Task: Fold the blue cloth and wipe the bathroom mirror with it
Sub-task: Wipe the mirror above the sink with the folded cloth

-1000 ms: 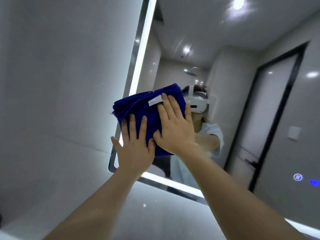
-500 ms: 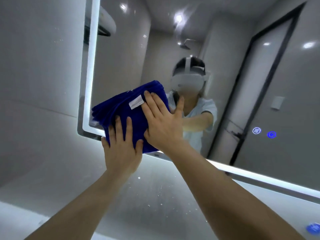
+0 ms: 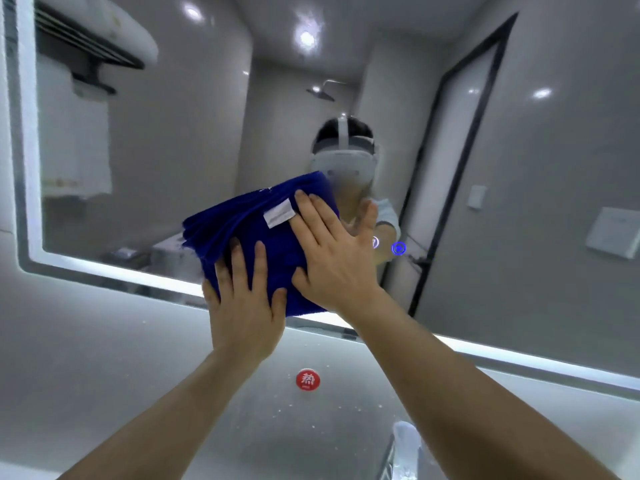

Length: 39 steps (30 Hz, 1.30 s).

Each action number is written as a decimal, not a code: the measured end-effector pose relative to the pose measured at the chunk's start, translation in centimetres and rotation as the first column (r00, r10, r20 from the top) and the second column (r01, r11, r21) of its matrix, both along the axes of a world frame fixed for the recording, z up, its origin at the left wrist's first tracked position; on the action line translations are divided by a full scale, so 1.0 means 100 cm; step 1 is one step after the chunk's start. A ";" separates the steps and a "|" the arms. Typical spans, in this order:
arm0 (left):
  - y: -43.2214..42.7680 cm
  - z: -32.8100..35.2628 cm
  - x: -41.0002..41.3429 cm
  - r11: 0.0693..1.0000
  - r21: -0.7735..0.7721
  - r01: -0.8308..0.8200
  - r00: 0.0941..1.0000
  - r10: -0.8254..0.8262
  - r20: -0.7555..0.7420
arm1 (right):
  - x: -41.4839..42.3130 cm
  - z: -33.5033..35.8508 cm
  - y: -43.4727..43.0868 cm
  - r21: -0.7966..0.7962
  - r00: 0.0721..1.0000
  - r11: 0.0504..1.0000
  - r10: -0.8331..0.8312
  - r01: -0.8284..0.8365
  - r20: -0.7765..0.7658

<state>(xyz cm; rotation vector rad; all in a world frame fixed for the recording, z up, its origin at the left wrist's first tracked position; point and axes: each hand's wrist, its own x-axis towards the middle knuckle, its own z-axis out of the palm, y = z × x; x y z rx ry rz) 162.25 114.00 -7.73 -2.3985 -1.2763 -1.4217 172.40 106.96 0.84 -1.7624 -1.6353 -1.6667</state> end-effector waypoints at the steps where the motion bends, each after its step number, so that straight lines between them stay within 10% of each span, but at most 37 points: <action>1: -0.012 0.004 0.013 1.000 0.008 0.018 1.000 -0.018 -0.004 | 0.014 0.002 -0.014 -0.011 1.000 1.000 -0.013 0.013 -0.016; 12: -0.147 0.047 0.168 0.970 0.156 0.186 0.980 -0.172 -0.103 | 0.161 0.030 -0.181 -0.045 0.927 0.943 -0.332 0.329 -0.177; 20: -0.232 0.068 0.258 0.844 0.344 0.411 0.886 -0.282 -0.367 | 0.249 -0.005 -0.282 -0.051 0.701 0.904 -0.364 0.425 -0.614; 28: -0.276 0.079 0.298 0.663 0.370 0.651 0.615 -0.174 -0.769 | 0.265 -0.075 -0.307 0.068 0.278 0.855 -0.091 0.514 -0.956; 39: -0.247 0.099 0.289 0.494 0.426 0.758 0.500 -0.021 -0.866 | 0.236 -0.079 -0.253 0.477 0.167 0.699 0.466 0.533 -0.869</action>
